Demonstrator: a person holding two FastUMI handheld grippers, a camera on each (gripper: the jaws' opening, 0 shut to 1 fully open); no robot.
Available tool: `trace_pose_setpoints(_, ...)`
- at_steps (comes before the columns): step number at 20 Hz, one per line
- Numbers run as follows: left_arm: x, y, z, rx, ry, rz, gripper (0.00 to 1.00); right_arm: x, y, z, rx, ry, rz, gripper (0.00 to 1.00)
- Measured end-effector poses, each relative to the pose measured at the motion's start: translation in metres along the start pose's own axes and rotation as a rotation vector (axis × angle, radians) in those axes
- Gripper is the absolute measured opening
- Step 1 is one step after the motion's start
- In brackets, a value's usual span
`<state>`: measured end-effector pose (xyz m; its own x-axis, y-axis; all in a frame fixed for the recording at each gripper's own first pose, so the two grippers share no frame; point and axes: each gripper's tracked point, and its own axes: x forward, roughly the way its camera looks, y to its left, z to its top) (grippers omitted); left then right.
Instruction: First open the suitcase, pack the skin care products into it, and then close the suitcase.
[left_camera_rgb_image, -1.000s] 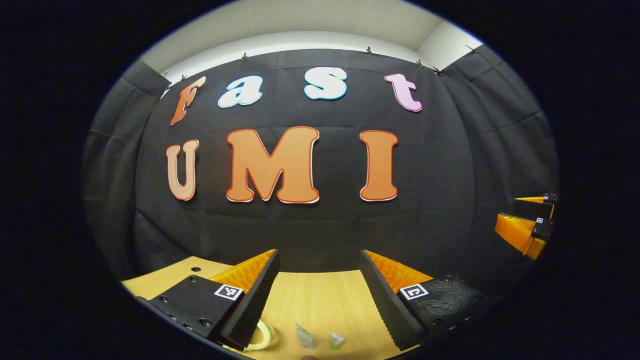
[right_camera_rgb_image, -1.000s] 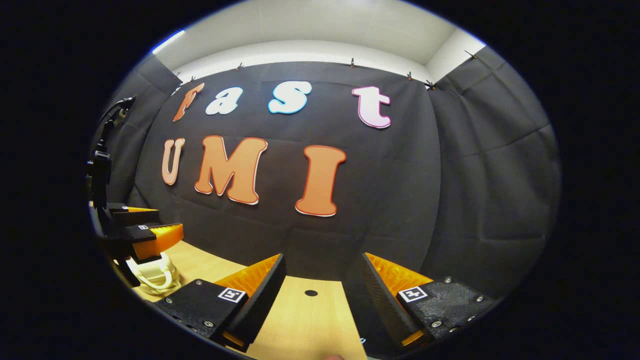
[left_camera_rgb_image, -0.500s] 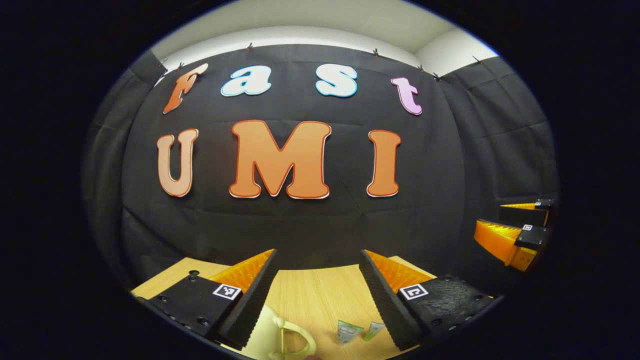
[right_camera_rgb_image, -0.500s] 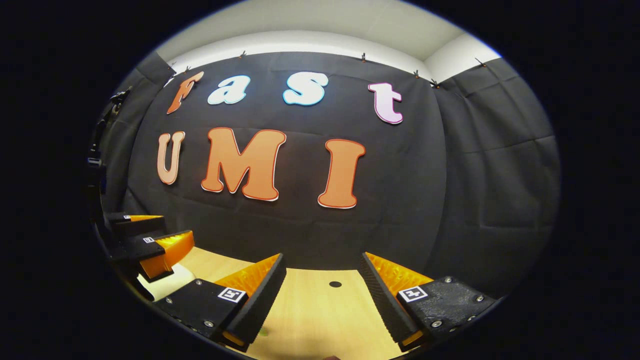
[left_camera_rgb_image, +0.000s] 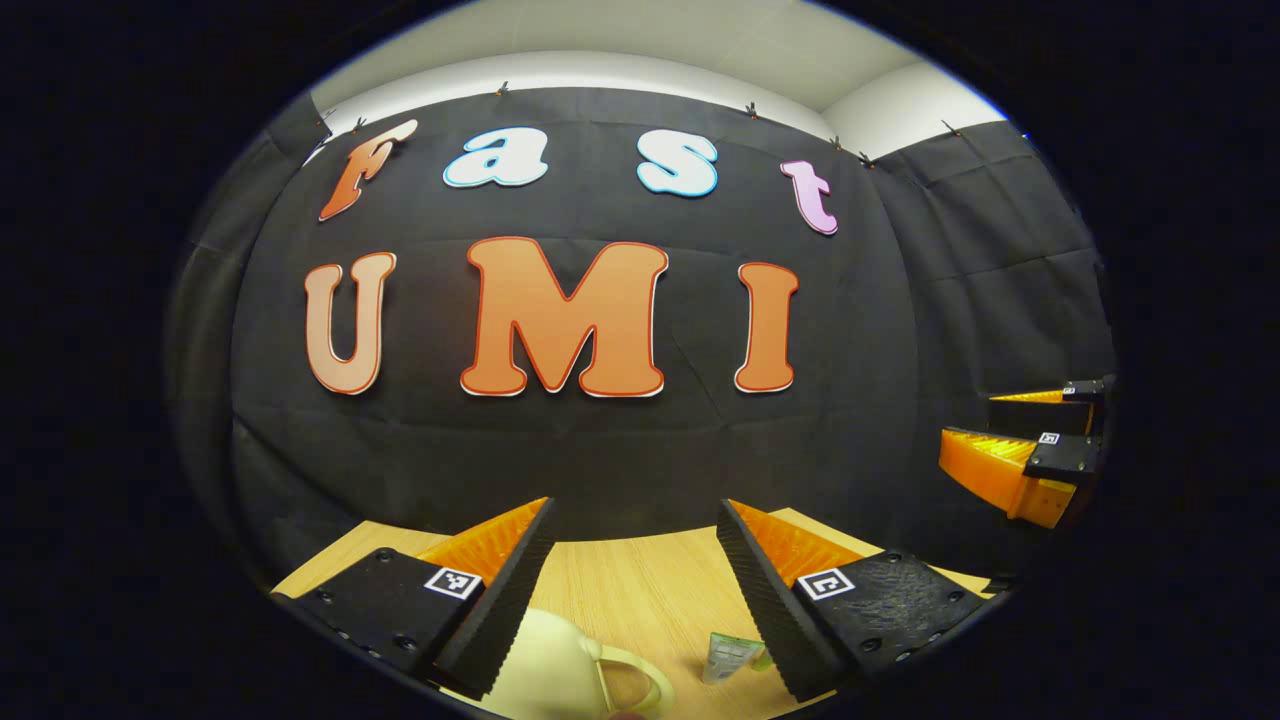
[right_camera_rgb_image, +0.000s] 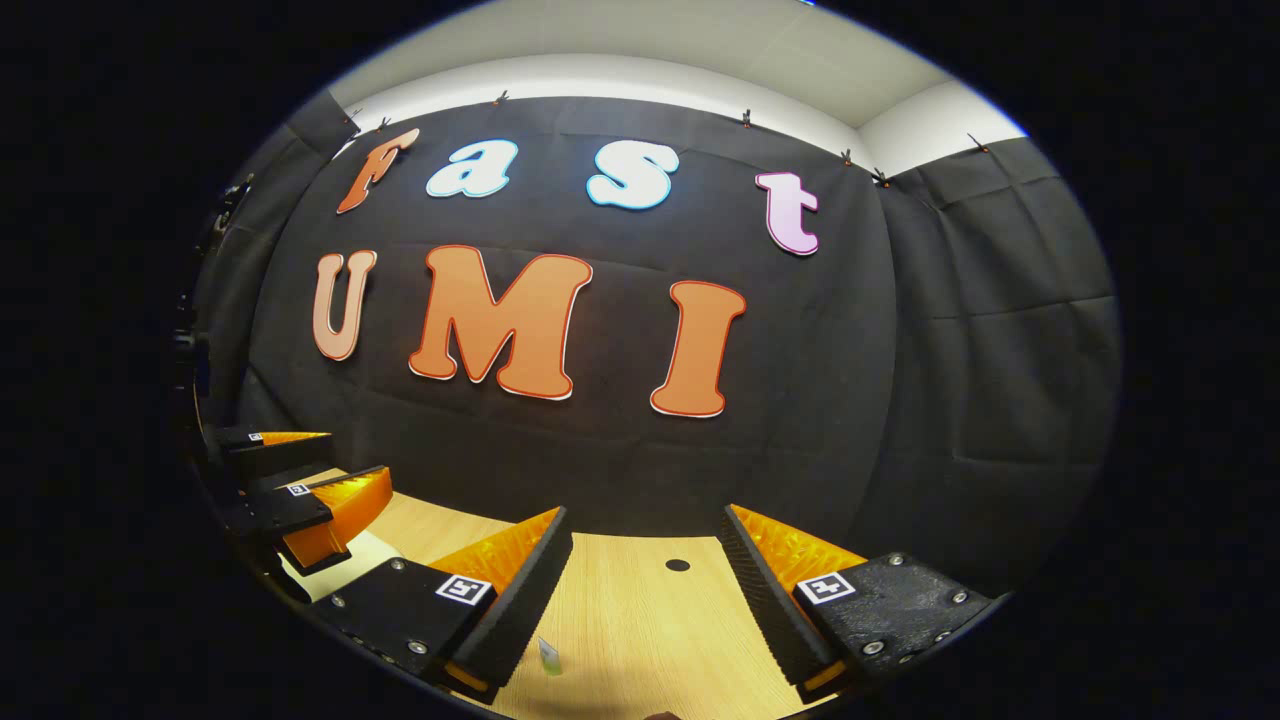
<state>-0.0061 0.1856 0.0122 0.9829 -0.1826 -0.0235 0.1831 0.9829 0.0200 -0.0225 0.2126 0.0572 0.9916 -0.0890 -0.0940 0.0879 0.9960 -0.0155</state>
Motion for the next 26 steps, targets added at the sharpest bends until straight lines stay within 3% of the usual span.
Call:
trace_pose_setpoints(2,-0.004,0.002,-0.009,0.068,0.018,0.008,0.99,0.001,0.001,-0.006,0.004,0.010,0.026,0.92)
trace_pose_setpoints(11,-0.020,-0.025,-0.081,0.340,0.173,0.011,0.97,0.024,-0.008,-0.019,-0.008,0.006,0.172,0.95)
trace_pose_setpoints(21,-0.029,-0.040,-0.195,0.606,0.437,-0.092,0.93,0.042,-0.038,-0.027,-0.027,-0.018,0.192,0.95)
trace_pose_setpoints(22,-0.037,-0.037,-0.205,0.636,0.469,-0.097,0.81,0.043,-0.041,-0.028,-0.024,-0.017,0.192,0.95)
trace_pose_setpoints(26,-0.044,-0.027,-0.242,0.750,0.562,-0.103,0.80,0.048,-0.050,-0.031,-0.020,-0.023,0.200,0.95)
